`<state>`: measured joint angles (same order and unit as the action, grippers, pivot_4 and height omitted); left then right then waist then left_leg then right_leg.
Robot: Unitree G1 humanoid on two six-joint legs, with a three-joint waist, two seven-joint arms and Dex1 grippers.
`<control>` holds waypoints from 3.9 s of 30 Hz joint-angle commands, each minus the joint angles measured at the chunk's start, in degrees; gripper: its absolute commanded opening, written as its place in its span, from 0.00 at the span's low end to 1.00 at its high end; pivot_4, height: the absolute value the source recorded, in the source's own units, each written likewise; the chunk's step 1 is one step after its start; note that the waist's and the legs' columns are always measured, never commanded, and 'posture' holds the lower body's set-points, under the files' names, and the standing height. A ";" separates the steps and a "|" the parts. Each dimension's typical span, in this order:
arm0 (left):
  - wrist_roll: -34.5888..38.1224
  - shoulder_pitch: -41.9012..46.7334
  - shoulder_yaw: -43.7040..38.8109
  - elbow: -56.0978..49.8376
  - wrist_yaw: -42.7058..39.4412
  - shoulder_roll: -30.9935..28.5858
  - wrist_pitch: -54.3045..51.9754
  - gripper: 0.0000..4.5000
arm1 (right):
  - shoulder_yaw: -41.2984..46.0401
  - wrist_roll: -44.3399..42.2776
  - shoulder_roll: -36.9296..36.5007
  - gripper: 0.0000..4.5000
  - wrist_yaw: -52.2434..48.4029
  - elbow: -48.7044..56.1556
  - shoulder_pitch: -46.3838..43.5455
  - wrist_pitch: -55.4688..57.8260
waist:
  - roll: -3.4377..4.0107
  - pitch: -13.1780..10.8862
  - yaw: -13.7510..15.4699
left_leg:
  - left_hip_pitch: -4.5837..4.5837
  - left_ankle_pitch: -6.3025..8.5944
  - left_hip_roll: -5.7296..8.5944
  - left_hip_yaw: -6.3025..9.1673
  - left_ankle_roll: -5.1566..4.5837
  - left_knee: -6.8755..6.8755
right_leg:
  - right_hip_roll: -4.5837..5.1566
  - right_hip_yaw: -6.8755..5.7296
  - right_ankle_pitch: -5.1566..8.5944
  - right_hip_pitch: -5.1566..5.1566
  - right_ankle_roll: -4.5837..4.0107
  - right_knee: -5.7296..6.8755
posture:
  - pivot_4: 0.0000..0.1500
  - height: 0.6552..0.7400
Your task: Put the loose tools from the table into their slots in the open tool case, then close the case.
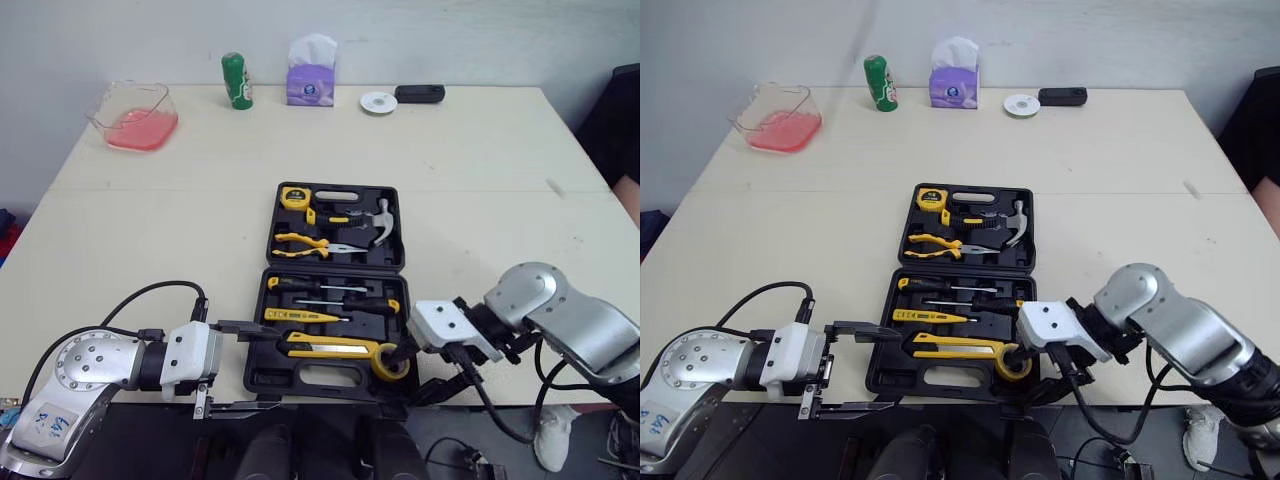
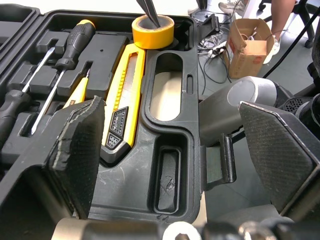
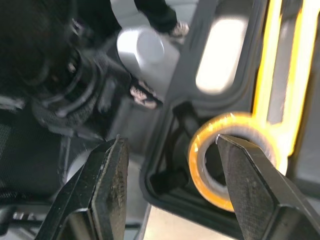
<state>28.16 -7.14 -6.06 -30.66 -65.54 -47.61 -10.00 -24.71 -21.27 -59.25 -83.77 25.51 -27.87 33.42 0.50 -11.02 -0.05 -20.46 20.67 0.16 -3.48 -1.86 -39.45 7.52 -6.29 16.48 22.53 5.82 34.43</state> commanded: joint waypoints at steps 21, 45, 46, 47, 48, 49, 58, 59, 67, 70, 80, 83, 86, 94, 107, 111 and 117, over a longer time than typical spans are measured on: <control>1.13 0.24 -0.57 -1.29 0.11 0.01 -0.59 1.00 | 0.04 4.02 0.07 0.01 -5.26 2.71 0.50 -5.25 | 0.00 0.00 0.05 | 0.00 0.00 0.01 0.01 -0.01 0.00 | 0.00 -0.02 0.00 -0.02 0.00 -0.01 | 1.00 1.00; 1.46 -0.68 0.09 -2.71 1.37 0.15 -1.36 1.00 | -11.28 13.85 1.23 0.01 -7.89 3.73 -9.66 0.00 | -0.01 0.01 -0.08 | 0.03 0.01 -0.01 0.02 0.01 0.00 | -0.01 -0.01 0.00 -0.02 -0.01 -0.02 | 1.00 1.00; 1.45 -0.69 0.03 -2.70 1.44 0.15 -1.38 1.00 | -11.57 13.81 1.33 0.01 -7.86 3.74 -9.93 0.11 | -0.01 0.01 -0.07 | 0.03 0.01 -0.01 0.03 0.01 0.00 | -0.01 -0.01 0.00 -0.02 -0.01 -0.02 | 1.00 1.00; 1.45 -0.70 -0.01 -2.70 1.49 0.15 -1.39 1.00 | -11.78 13.75 1.39 0.01 -7.83 3.75 -10.13 0.20 | -0.01 0.01 -0.07 | 0.03 0.01 -0.01 0.03 0.01 0.00 | -0.01 -0.01 0.00 -0.02 -0.01 -0.02 | 1.00 1.00; 1.45 -0.79 -0.12 -2.72 1.52 0.12 -1.38 1.00 | -11.96 13.64 1.48 0.01 -7.84 3.84 -10.41 0.46 | -0.01 0.01 -0.08 | 0.03 0.01 -0.01 0.03 0.01 0.00 | 0.00 -0.01 0.00 -0.02 -0.01 -0.02 | 1.00 1.00; 1.46 -0.86 -0.19 -2.74 1.54 0.09 -1.37 1.00 | -12.08 13.54 1.52 0.01 -7.83 3.90 -10.61 0.64 | -0.01 0.01 -0.08 | 0.03 0.01 -0.01 0.03 0.01 0.00 | -0.01 -0.01 0.00 -0.02 -0.01 -0.02 | 1.00 1.00; 1.33 -1.46 -0.50 -2.79 1.75 0.01 -1.07 1.00 | -11.03 10.75 1.50 0.47 -8.02 4.31 -10.90 1.31 | -0.01 0.00 -0.02 | 0.01 0.02 -0.01 0.04 0.01 0.00 | 0.00 -0.02 0.01 -0.02 -0.01 -0.03 | 1.00 1.00; 1.30 -1.49 -0.52 -2.74 1.73 0.00 -1.01 1.00 | -10.93 9.60 1.05 0.58 -8.23 4.22 -11.47 1.09 | -0.01 0.00 -0.03 | 0.00 0.02 -0.01 0.04 0.01 0.01 | 0.00 -0.03 0.00 -0.01 -0.01 -0.06 | 1.00 1.00; 1.33 -1.53 -0.49 -2.48 1.72 0.08 -0.99 1.00 | -11.65 3.10 -2.67 0.58 -8.73 3.51 -14.26 -0.88 | 0.02 -0.01 -0.10 | -0.01 0.02 -0.01 0.03 0.01 0.04 | 0.00 -0.03 0.00 0.01 -0.01 -0.07 | 1.00 1.00; 1.33 -1.68 -0.51 -2.53 1.72 0.07 -0.98 1.00 | -11.25 1.41 -3.34 0.58 -8.73 3.06 -14.51 -1.08 | 0.02 -0.01 -0.09 | -0.01 0.02 -0.01 0.03 0.01 0.04 | 0.00 -0.02 0.01 0.02 -0.01 -0.09 | 1.00 1.00; 2.91 -1.17 -2.23 -1.87 2.90 0.93 -1.58 1.00 | 9.52 -14.17 -2.98 0.58 -4.75 -4.38 -2.17 -0.03 | -0.01 -0.03 0.25 | -0.03 0.03 -0.01 0.04 -0.03 0.04 | 0.02 -0.04 0.00 -0.04 0.00 -0.14 | 1.00 1.00; 3.25 -0.59 -2.70 -1.24 2.68 0.85 -1.74 1.00 | 16.08 -18.58 -1.75 0.58 -5.02 -4.36 3.35 -1.10 | -0.01 -0.03 0.22 | -0.03 0.03 -0.01 0.04 -0.04 0.05 | 0.01 -0.04 0.00 -0.04 0.00 -0.12 | 1.00 1.00; 4.00 1.08 -2.95 -0.31 2.51 0.78 -2.35 1.00 | 20.40 -21.01 -0.35 0.47 -5.70 -3.39 8.74 -3.12 | -0.01 -0.03 0.21 | -0.03 0.03 -0.02 0.04 -0.04 0.06 | 0.00 -0.05 0.00 -0.04 0.00 -0.11 | 1.00 1.00; 4.12 4.52 -2.29 1.78 0.88 0.30 -2.54 1.00 | 21.52 -12.42 11.15 0.01 -0.48 -7.49 17.59 -19.40 | -0.01 -0.03 0.22 | 0.02 0.03 0.00 -0.05 -0.03 0.08 | -0.03 -0.01 -0.01 -0.04 0.01 0.02 | 1.00 1.00; 4.29 5.42 -1.56 0.92 -0.88 -0.12 -4.00 1.00 | 14.97 -3.71 17.67 0.01 -0.11 -14.14 19.96 -29.24 | -0.02 -0.03 0.09 | 0.05 0.01 0.01 -0.06 -0.03 0.08 | -0.07 0.01 -0.02 -0.06 0.03 0.14 | 1.00 1.00; 4.30 5.18 -1.93 0.81 -0.96 -0.23 -4.19 1.00 | 13.32 0.32 17.73 0.01 0.75 -19.00 20.11 -31.12 | -0.02 -0.03 0.11 | 0.05 0.01 0.01 -0.05 -0.03 0.08 | -0.07 0.01 -0.02 -0.07 0.03 0.14 | 1.00 1.00; 3.83 4.74 -2.39 1.42 -1.10 -0.29 -3.83 1.00 | 10.29 5.38 17.51 0.01 1.72 -24.85 20.87 -37.43 | -0.23 0.10 0.08 | 0.27 0.01 0.00 -0.04 -0.03 0.08 | -0.06 0.02 -0.02 -0.27 0.03 0.04 | 1.00 1.00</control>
<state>31.32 -2.21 -7.70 -28.47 -66.31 -47.50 -14.33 -12.76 -21.74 -41.42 -83.60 5.18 -8.60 -3.71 0.27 -10.93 0.03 -20.17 20.69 0.15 -3.51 -1.88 -39.37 7.45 -6.28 16.46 22.24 5.85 34.44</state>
